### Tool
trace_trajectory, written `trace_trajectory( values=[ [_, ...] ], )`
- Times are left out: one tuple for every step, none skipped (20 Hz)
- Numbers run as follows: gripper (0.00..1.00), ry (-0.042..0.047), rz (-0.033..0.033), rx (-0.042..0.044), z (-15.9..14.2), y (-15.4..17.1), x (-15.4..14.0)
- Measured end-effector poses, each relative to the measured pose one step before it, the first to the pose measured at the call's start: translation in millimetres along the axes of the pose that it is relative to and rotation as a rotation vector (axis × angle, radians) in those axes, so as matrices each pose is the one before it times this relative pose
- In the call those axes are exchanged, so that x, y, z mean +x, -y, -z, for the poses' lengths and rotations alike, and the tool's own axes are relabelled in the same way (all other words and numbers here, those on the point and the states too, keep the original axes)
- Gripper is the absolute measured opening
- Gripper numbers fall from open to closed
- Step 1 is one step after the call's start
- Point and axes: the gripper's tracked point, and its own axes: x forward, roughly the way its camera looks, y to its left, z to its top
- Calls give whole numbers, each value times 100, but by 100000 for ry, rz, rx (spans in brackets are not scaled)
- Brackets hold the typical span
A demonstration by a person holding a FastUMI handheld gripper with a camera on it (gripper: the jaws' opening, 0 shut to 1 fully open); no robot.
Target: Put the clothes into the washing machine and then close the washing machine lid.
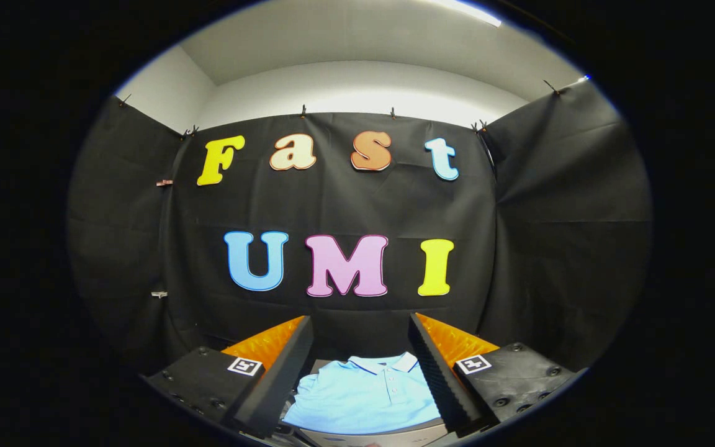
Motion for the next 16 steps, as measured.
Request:
trace_trajectory(
  values=[
    [97, -363, -53, 272, 55, 57, 40],
    [97, -567, 38, 41, 147, 36, 35],
    [97, -523, -104, 38, 200, -13, 59],
    [97, -633, -43, 87, 161, 53, 119],
    [97, -472, 193, 22, 166, 0, 81],
    [97, -421, 148, -320, 234, 97, 200],
    [97, -262, 30, -310, 119, 105, 85],
    [97, -648, -365, -97, 228, -34, 217],
    [97, -785, -86, 275, 373, 118, 186],
    [97, -936, 427, 133, 389, 248, 226],
    [97, -1017, 306, 83, 456, 210, 360],
    [97, -1223, 138, 115, 442, 181, 436],
    [97, -1303, 424, 26, 597, 308, 311],
    [97, -1577, 31, 246, 638, 214, 526],
    [98, -2251, 160, 421, 712, 191, 584],
    [98, -2103, 70, 317, 794, 242, 597]
  ],
)
